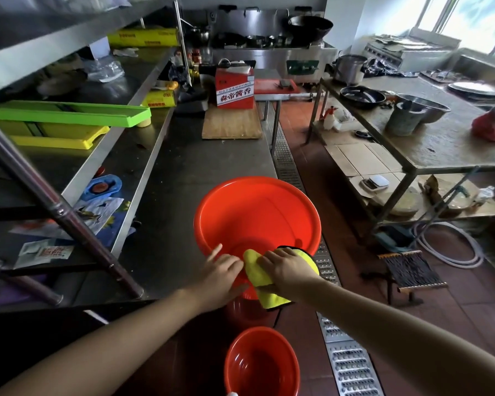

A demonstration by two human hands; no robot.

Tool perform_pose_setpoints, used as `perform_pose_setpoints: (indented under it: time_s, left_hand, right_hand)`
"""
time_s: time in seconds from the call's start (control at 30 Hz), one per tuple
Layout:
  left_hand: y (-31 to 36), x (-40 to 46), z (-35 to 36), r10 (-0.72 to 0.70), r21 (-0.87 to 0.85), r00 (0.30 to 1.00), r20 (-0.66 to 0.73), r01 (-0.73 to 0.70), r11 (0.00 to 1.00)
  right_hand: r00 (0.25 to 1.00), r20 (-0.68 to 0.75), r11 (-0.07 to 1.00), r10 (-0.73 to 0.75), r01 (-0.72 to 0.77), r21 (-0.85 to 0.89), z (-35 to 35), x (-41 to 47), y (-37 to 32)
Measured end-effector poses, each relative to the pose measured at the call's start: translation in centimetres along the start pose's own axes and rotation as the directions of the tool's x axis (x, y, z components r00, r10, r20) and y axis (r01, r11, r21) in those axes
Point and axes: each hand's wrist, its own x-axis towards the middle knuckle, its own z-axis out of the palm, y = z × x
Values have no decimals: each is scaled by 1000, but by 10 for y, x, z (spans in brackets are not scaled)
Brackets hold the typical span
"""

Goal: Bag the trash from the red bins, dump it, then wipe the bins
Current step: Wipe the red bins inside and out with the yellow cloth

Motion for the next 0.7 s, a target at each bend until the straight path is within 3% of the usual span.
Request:
perform_pose_setpoints:
  time_s: [0.07,0.23,0.33,0.4,0.5,0.7]
  left_hand:
    - [4,5,0,-41,-88,999,-24,39,995]
    - [-53,-6,-8,109,46,988,-113,-105,993]
    - [-89,-1,-19,-70,110,996,-50,75,991]
    - [-86,10,-20,-72,183,997,24,66,981]
    - [-48,25,-9,114,153,990,83,-126,980]
    - [-36,33,8,83,90,993,80,-90,992]
  right_hand:
    - [1000,-10,1000,2,-2,23,3,1,-6]
    - [992,-48,988,-119,123,94,4,-20,45]
    - [991,-3,991,-131,131,22,-4,-19,68]
    - [992,95,995,-81,76,60,-5,-9,66]
    - [983,184,994,-17,-4,113,-2,7,49]
    - [983,184,984,-17,-16,177,8,-1,40]
